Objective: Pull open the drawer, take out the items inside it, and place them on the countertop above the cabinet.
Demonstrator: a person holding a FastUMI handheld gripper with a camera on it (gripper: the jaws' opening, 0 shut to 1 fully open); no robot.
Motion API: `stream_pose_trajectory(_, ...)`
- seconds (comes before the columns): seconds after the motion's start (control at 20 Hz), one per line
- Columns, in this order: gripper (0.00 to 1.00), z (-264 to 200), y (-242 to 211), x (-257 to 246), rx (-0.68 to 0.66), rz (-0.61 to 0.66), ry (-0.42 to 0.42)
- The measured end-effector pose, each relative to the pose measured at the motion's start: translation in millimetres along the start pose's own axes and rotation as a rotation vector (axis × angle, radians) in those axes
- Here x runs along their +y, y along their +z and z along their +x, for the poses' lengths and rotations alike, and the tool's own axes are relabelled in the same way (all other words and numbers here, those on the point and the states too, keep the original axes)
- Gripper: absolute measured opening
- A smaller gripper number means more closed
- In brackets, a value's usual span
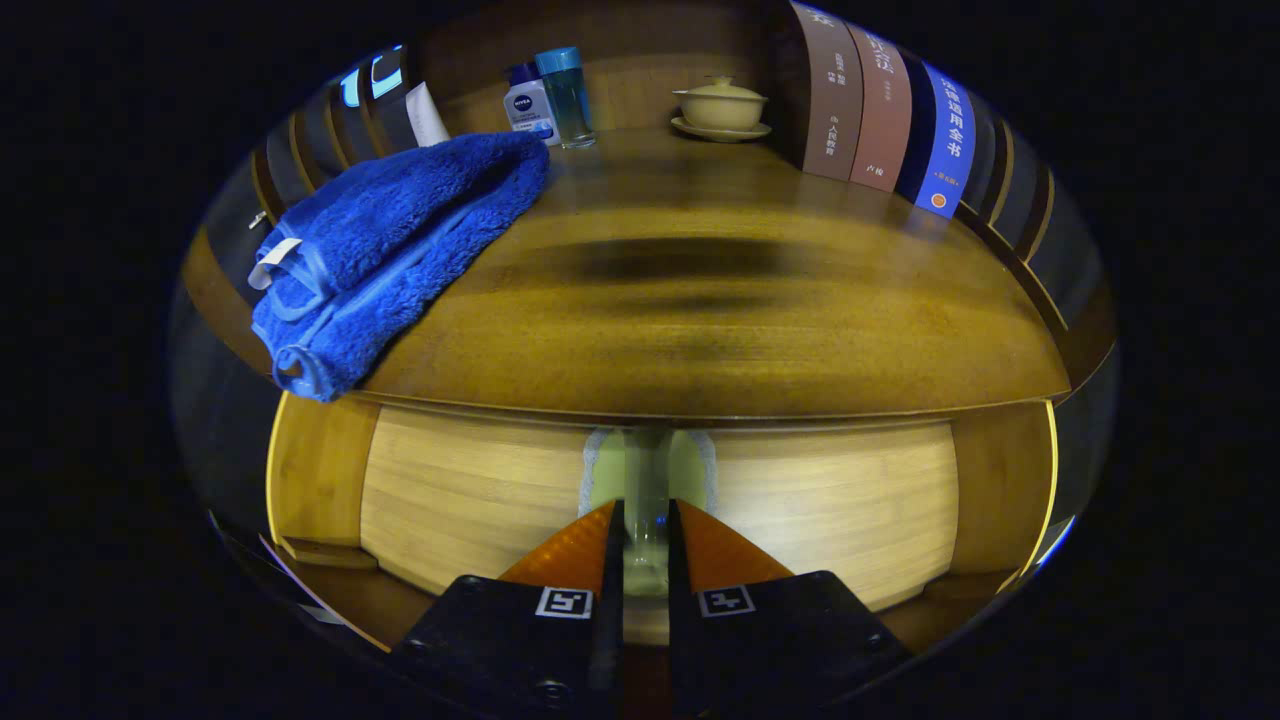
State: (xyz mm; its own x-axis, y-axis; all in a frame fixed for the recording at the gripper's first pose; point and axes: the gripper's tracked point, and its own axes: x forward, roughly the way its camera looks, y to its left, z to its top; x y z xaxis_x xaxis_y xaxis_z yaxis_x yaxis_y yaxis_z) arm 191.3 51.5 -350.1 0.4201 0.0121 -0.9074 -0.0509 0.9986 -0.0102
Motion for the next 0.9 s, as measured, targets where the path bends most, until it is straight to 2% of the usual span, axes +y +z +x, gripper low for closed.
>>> stream_pose_trajectory(0.35, 0.24, -59, -1, 14, 0.007, 0.019, 0.080)
stream_pose_trajectory(0.65, 0.24, -114, 21, 29, -0.040, 0.038, 0.152)
stream_pose_trajectory(0.9, 0.23, -123, 74, 21, -0.109, 0.038, 0.105)
